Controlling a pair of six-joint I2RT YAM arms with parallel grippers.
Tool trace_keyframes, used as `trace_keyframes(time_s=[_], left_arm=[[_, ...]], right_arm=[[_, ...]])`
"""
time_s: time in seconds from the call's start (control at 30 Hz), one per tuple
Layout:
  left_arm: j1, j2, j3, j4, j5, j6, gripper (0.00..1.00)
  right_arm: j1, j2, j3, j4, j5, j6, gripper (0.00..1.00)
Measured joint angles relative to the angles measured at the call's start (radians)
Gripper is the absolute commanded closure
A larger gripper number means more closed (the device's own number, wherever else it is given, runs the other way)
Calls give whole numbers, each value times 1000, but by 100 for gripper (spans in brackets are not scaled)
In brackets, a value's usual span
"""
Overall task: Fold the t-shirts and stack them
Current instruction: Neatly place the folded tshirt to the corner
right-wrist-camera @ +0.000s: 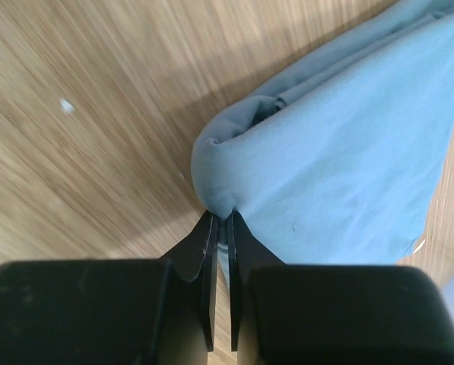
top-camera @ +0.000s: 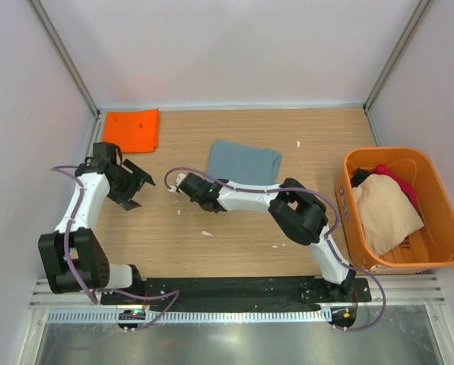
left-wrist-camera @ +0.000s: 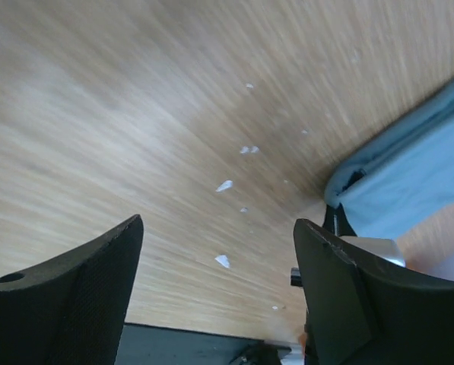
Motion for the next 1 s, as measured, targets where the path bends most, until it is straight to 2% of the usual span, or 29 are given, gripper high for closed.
trace_keyframes(time_s=[0.1,0.17,0.27,0.37,0.5,0.67,1.0], left_arm=[[1,62,-22,98,135,8,18],[2,105,-54,200,242,-10,13],[-5,178,-110,386,386,-82,10],[-35,238,-117,526,457,-155,7],[-119,295,-92,671,507,-243,4],[-236,382,-62,826,538,-348,0],[-318,484,-39,872,532,-459,0]], right_arm=[[-20,-57,-31,-12,-55,-12,96],[-34,-114,-54,-20,-98,-18,98],[-51,-208,-80,-43,-157,-21,98],[-67,-292,-101,-58,-219,-15,98],[-89,-382,-138,-73,-290,-3,98],[-120,-422,-180,-90,-351,15,98],[-161,-437,-193,-95,-405,49,98]])
